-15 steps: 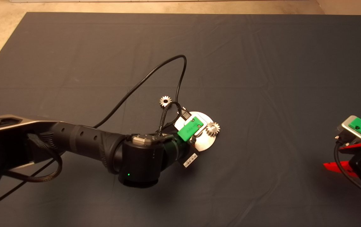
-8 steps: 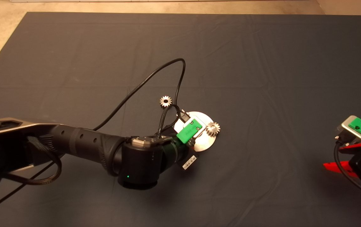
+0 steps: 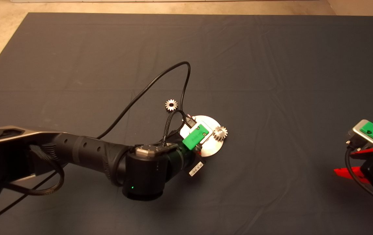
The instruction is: Install three planetary gears onto the carrier pins
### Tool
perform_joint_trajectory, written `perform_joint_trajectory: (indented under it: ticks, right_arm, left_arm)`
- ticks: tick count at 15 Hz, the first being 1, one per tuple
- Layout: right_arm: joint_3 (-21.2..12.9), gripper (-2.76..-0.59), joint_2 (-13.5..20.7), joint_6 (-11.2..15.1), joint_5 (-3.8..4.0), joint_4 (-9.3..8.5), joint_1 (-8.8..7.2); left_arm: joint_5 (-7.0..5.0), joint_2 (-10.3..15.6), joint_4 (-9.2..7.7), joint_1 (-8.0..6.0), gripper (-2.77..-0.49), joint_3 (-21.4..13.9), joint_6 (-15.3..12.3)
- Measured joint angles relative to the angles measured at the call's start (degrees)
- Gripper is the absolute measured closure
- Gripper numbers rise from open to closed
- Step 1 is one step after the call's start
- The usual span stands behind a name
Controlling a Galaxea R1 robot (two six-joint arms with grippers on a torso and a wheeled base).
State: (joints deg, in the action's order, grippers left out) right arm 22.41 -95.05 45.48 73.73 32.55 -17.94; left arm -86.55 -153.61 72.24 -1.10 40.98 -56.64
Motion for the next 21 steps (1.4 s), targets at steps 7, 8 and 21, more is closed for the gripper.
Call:
perform_joint_trajectory:
  ticks: [7, 8, 21]
  right_arm:
    - [0.0, -1.63, 0.0, 0.0, -0.06, 0.00, 0.00]
    - [0.0, -1.63, 0.0, 0.0, -0.06, 0.00, 0.00]
    - [0.0, -1.63, 0.0, 0.0, -0.20, 0.00, 0.00]
  left_arm:
    - [1.17, 0.0, 0.00, 0.36, -0.54, 1.5, 2.3]
    - [1.41, 0.0, 0.03, 0.46, -0.54, 1.6, 2.3]
    - [2.44, 0.8, -0.02, 0.44, -0.58, 1.7, 2.3]
